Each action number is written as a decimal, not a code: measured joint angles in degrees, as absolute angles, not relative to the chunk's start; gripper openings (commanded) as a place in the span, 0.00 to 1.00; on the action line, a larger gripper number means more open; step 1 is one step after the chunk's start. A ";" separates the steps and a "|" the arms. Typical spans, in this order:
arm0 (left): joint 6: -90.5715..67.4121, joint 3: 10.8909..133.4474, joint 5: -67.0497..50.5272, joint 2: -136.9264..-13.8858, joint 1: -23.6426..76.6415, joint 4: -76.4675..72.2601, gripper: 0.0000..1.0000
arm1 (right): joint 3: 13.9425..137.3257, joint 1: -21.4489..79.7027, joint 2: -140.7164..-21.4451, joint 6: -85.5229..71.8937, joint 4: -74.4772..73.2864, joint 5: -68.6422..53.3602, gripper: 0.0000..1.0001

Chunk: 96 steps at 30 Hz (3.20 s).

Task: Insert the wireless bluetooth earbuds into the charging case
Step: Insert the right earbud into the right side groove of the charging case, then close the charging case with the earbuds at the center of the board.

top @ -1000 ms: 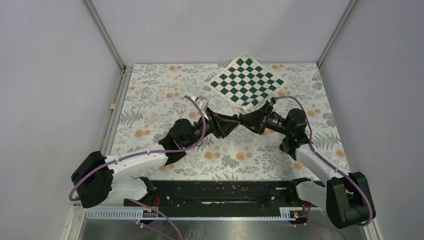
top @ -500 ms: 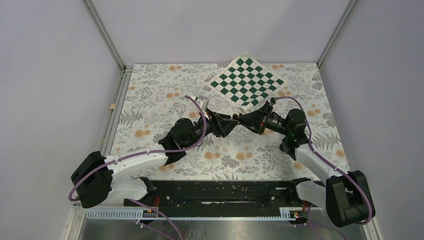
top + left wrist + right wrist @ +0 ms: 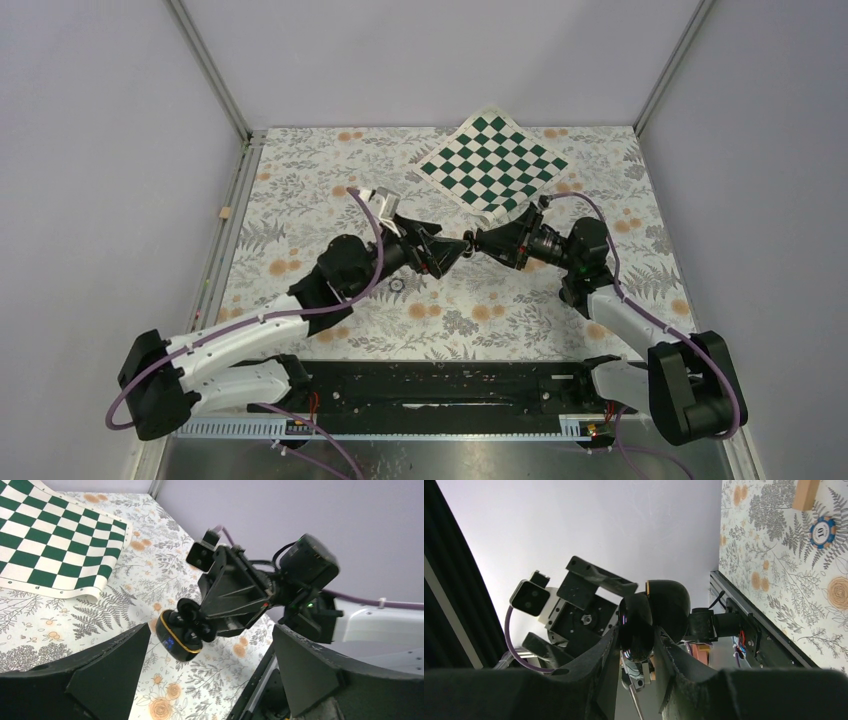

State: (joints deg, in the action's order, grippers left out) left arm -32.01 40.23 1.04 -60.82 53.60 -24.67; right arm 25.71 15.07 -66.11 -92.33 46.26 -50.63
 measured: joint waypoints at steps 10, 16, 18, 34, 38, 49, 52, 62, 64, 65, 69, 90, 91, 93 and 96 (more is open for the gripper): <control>-35.44 45.84 0.05 -52.62 45.15 -7.40 0.99 | 25.21 15.07 -69.12 -93.08 54.57 -55.57 0.00; -43.77 43.72 -20.58 -53.95 30.00 -10.70 0.99 | 27.27 15.09 -74.96 -102.06 72.16 -59.75 0.00; -47.86 40.32 -26.92 -54.89 28.91 -16.82 0.99 | 28.42 15.09 -75.29 -103.94 75.40 -60.82 0.00; -81.73 31.88 -41.17 -75.22 31.51 -68.12 0.99 | 33.19 19.75 -76.42 -108.57 81.62 -60.64 0.00; -83.96 31.88 -41.23 -75.48 32.64 -72.25 0.99 | 33.67 21.32 -78.06 -108.55 81.62 -60.10 0.00; -85.56 31.88 -41.69 -75.53 32.67 -73.78 0.99 | 34.48 21.76 -79.61 -108.31 81.58 -59.00 0.00; -85.71 31.92 -41.87 -75.85 32.69 -73.97 0.99 | 34.48 21.76 -79.61 -108.18 81.54 -59.00 0.00; -86.21 32.32 -42.17 -76.90 32.67 -74.02 0.99 | 34.46 22.20 -79.90 -106.24 79.79 -58.98 0.00; -86.04 32.36 -42.17 -76.88 32.67 -73.54 0.99 | 34.46 22.22 -80.01 -105.41 78.87 -58.98 0.00; -85.95 32.38 -42.19 -76.86 32.67 -73.21 0.99 | 34.46 22.22 -80.01 -105.01 78.52 -58.98 0.00; -85.03 32.45 -42.22 -76.03 32.62 -70.83 0.99 | 34.44 22.24 -80.03 -103.37 77.32 -59.00 0.00; -81.76 32.67 -42.98 -72.77 32.32 -61.12 0.99 | 37.80 22.41 -69.45 -73.76 36.58 -57.60 0.00; -81.58 32.67 -43.11 -72.71 32.32 -60.75 0.99 | 38.09 22.41 -69.14 -72.75 35.07 -57.58 0.00; -80.82 32.67 -43.13 -72.31 32.36 -59.13 0.99 | 38.52 22.46 -68.79 -71.20 32.62 -57.54 0.00; -77.82 32.91 -43.11 -70.52 32.51 -54.17 0.99 | 38.98 22.52 -68.60 -69.47 29.58 -57.47 0.00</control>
